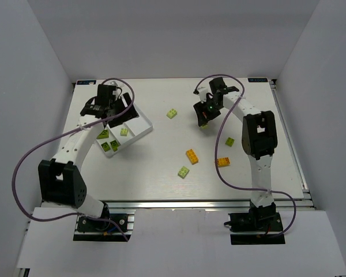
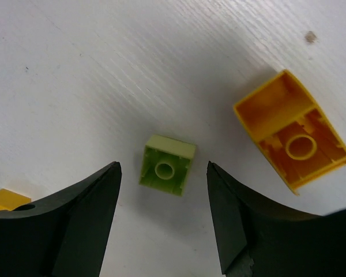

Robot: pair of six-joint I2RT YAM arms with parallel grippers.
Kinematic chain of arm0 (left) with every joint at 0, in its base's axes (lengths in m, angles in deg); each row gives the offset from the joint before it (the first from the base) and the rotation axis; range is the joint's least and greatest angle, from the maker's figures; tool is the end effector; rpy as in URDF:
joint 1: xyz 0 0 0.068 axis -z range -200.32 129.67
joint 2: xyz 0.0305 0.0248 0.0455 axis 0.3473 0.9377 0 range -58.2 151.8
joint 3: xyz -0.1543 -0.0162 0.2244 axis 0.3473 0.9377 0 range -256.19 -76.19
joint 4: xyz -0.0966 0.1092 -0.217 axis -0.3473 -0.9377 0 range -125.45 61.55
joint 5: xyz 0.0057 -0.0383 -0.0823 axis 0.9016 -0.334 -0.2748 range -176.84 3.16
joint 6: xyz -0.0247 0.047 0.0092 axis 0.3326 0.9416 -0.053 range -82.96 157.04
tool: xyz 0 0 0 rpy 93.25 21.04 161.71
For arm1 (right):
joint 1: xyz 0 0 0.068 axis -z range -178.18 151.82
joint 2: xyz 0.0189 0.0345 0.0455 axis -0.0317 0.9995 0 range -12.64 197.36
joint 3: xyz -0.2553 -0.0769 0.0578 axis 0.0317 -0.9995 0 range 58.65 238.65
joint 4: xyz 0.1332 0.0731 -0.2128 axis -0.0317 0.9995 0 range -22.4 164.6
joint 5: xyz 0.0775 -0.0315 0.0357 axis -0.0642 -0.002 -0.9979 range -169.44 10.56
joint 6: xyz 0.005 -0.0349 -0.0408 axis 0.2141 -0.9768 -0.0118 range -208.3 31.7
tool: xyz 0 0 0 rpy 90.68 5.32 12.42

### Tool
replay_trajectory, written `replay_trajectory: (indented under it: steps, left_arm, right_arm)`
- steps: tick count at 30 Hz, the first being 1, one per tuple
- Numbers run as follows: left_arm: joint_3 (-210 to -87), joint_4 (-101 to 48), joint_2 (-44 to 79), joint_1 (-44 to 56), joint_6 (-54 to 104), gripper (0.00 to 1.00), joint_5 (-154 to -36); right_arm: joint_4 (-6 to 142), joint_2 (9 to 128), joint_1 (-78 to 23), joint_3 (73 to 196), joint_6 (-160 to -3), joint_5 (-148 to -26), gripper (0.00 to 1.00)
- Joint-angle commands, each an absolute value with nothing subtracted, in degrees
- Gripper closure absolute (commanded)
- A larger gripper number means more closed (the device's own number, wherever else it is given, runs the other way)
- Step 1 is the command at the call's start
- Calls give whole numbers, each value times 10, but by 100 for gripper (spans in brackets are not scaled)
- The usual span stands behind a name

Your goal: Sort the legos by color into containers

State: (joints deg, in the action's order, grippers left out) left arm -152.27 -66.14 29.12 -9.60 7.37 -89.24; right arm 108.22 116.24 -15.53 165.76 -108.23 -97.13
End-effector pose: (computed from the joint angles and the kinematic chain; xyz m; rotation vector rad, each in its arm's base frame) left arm 0.3256 -0.0632 0.3057 -0.3856 2.4278 -0.3660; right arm 0.4603 0.1551 0.1883 -0.9348 2.4573 0.3944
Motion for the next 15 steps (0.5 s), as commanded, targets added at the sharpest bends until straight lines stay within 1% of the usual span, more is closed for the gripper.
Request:
replay_trajectory:
  steps: [1,4,6,8,10,13,14,15]
  left_arm:
    - [-1485,-643,231,-96,54,12,-918]
    - [-1448,-641,187,-96,36,11,-919]
    - [-1421,-639,155,-96,23,11,-917]
    - [-1404,-635,134,-96,6,12,-915]
    - [-1383,-630,106,-96,-6,12,-917]
    - [-1364,-633,75,-96,-14,11,-920]
    - [-1361,-635,68,-96,-15,11,-922]
    - [-1359,-638,50,-96,-15,11,-924]
  right_arm:
    - [1079,1173,-165,1680,-1081,-954,33]
    - [1079,1193,-173,1687,-1079,-920,35]
    - [1076,1201,-174,1683,-1076,-894,44]
    - [1066,1199,-176,1675,-1079,-879,56]
    - [1064,1192,-176,1668,-1090,-878,80]
    - [1067,1172,-181,1665,-1119,-903,96]
    - [1072,1165,-185,1667,-1132,-949,100]
    - [1079,1157,-197,1668,-1163,-979,100]
